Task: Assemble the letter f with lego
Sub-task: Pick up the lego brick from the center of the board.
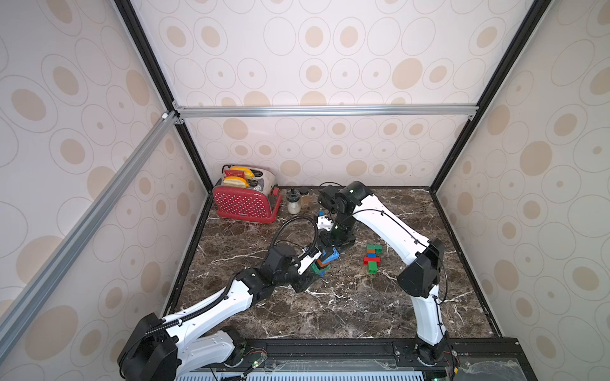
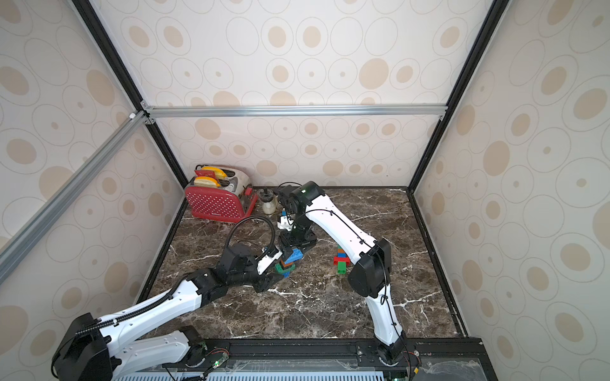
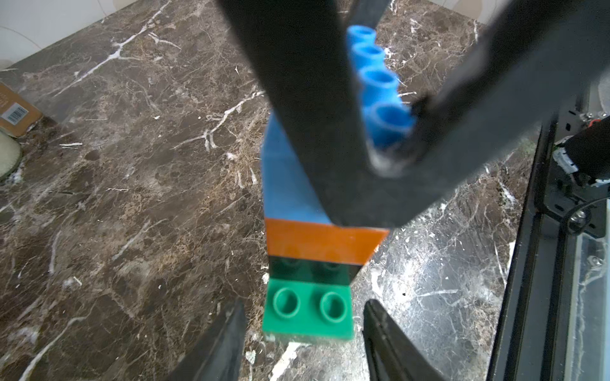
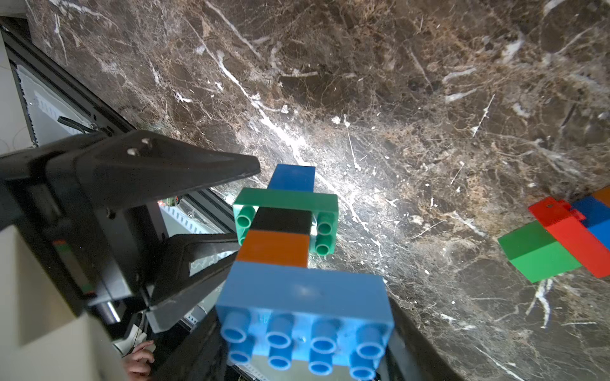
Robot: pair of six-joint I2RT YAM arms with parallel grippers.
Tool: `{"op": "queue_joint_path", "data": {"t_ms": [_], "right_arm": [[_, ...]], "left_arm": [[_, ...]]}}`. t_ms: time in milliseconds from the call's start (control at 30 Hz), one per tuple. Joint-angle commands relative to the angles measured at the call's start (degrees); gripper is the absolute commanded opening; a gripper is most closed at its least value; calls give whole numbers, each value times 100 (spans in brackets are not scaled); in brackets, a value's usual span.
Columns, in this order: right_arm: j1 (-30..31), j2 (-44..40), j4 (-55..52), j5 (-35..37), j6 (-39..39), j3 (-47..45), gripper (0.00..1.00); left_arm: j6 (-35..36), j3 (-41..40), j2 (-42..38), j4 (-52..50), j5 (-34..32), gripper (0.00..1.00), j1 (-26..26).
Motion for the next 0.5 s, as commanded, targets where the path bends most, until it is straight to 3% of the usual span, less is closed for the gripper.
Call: {"op": "queue_joint_path", "data": {"t_ms": [0, 467], "right_arm": [[-24, -176, -298, -84, -78, 12, 52], [-21, -223, -283, -121, -79, -58, 52]], "left_arm": [[195, 74, -112, 65, -84, 59, -50], [200, 139, -182, 37, -44, 57, -52]]}}
